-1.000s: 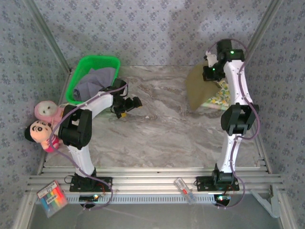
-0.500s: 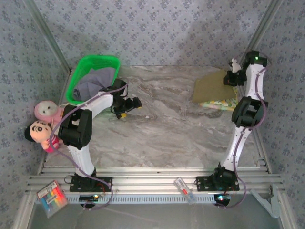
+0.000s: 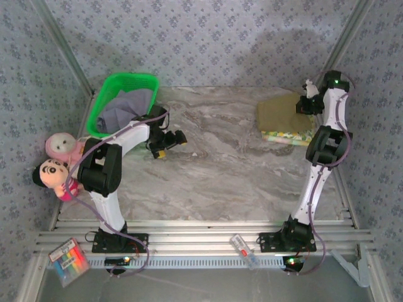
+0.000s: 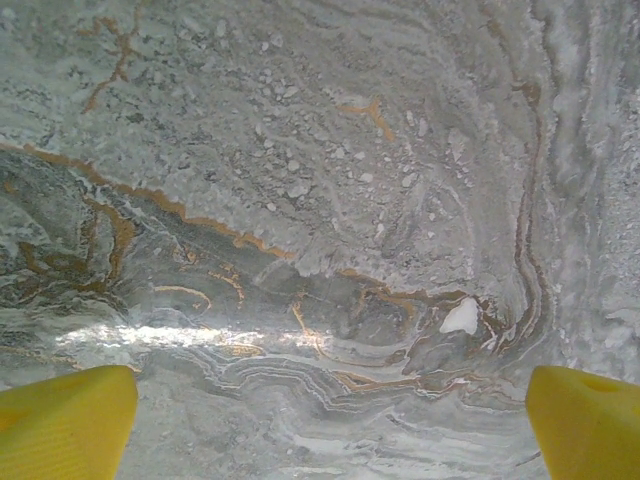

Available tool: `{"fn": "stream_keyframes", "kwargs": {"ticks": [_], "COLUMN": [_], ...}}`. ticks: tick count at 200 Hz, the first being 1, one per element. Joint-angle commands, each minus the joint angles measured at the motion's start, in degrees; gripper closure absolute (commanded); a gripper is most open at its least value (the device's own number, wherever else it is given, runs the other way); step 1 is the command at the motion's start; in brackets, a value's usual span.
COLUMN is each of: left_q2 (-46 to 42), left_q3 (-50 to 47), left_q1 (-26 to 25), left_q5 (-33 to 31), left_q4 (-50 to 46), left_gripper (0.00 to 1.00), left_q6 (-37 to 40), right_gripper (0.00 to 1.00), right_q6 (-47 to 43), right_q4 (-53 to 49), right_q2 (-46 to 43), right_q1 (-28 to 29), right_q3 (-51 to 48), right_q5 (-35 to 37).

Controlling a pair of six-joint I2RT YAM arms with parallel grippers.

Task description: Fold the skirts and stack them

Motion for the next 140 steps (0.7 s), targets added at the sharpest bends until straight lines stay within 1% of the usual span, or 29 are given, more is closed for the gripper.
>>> {"fn": "stream_keyframes", "kwargs": {"ticks": [1,15,40,55,65,69,79,81,85,89,91,95,111,117,118,130,140], "left_q2": [0.9,0.82,0.51,0.33,0.3,0.3,0.2,0.14,0.13,0.05,0.04,-0.05,-0.55,-0.73,-0.75,-1.06,-1.2], "left_q3": [-0.38,-0.42,-0.34,-0.36,-0.42,-0.38,-0.42,-0.46,-0.45,-0.43,-0.47,-0.59,-0.79,-0.79,-0.82,-0.91,-0.94], "left_q1": [-0.32,-0.38,-0.29,-0.29,-0.25,-0.29,-0.29,-0.29,-0.29,-0.27,-0.29,-0.29,-0.27,-0.29,-0.21,-0.12,0.05], "left_q5": [-1.0,-1.15,-1.59,-1.84,-1.91,-1.86,-1.97,-1.95,-2.04,-2.03,-2.1,-2.14,-2.38,-2.58,-2.57,-2.82,-2.91], "left_q4": [-1.71,-1.8,-2.27,-2.43,-2.45,-2.48,-2.43,-2.44,-2.42,-2.45,-2.42,-2.49,-2.45,-2.49,-2.45,-2.52,-2.63], "left_gripper": [0.0,0.0,0.0,0.0,0.0,0.0,0.0,0.0,0.0,0.0,0.0,0.0,0.0,0.0,0.0,0.0,0.0], "left_q6": [0.17,0.32,0.69,0.83,0.94,0.99,1.02,1.01,1.07,0.97,0.95,0.92,0.98,0.99,1.04,1.06,1.08], "right_gripper": [1.0,1.0,1.0,1.0,1.0,0.95,0.72,0.66,0.38,0.08,0.02,0.0,0.0,0.0,0.0,0.0,0.0], "right_q6": [-1.67,-2.84,-4.45,-5.25,-5.35,-5.17,-4.02,-3.56,-2.54,-1.63,-1.27,-0.37,2.92,4.03,4.03,5.55,6.96], "right_q4": [1.0,0.0,-0.04,0.49,1.23,1.64,3.03,3.44,4.02,4.72,5.03,5.68,8.53,9.87,9.87,13.27,13.29], "right_q2": [-2.45,-2.16,-3.69,-4.65,-5.43,-5.73,-6.32,-6.41,-6.67,-6.85,-7.01,-7.34,-9.12,-10.12,-10.12,-12.4,-14.07], "right_q1": [0.01,0.01,-0.68,-1.27,-1.56,-1.66,-1.67,-1.61,-1.46,-1.29,-1.18,-0.92,0.97,2.18,2.18,4.64,6.42], "right_q3": [0.69,0.39,-2.45,-3.3,-4.0,-4.25,-4.47,-4.43,-4.34,-4.24,-4.22,-4.04,-4.63,-5.39,-5.39,-8.43,-10.48], "right_q5": [3.76,5.89,7.61,7.7,6.53,6.02,6.3,6.97,8.39,9.92,10.82,12.88,23.34,28.8,28.8,40.24,42.95]}}
